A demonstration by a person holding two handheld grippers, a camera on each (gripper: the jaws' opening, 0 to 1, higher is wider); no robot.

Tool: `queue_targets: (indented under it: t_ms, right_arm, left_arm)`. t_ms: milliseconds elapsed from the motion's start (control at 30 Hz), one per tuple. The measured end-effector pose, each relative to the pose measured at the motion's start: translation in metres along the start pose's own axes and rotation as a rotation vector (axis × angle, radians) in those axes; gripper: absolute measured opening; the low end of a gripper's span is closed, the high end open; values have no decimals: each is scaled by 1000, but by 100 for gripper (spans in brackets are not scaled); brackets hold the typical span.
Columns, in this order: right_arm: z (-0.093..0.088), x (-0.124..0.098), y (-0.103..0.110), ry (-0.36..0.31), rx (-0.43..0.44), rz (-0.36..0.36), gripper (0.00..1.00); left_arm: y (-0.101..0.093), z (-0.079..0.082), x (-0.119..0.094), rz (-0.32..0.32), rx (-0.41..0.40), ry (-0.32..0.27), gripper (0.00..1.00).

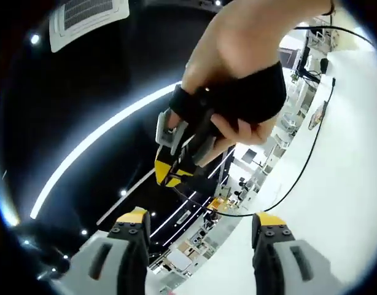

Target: Find the data cable on the table. Grasp the USB connector end of the cable and insert it into the USB port on the table

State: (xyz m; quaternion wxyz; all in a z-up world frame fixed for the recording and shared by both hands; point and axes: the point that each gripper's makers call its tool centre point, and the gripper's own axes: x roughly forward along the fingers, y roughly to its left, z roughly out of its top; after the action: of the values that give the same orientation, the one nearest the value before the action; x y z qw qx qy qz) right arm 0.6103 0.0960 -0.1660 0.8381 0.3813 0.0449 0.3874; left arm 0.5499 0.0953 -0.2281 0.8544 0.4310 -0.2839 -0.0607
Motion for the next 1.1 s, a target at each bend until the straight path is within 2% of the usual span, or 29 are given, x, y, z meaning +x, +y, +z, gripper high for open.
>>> queue_targets:
  t_ms: [100,200,400,633,867,1100]
  right_arm:
    - [-9,4,-7,9,24,-14,5]
    - [-16,5,-12,2,47,-30,5]
    - [-19,6,-28,-18,111,-60,5]
    - [-18,5,-40,-39,117,-97,5]
    - [-13,4,-47,-60,107,-122,5]
    - [-15,2,-54,-60,81,-151,6]
  left_arm:
    - [1,5,-2,4,40,-16,59]
    - [-1,8,-3,3,82,-25,59]
    - [0,6,0,11,141,-15,56]
    - [-9,10,2,-14,202,-4,54]
    - [-16,15,-1,-45,267,-2,39]
    - [-22,19,-3,-67,298,-1,29]
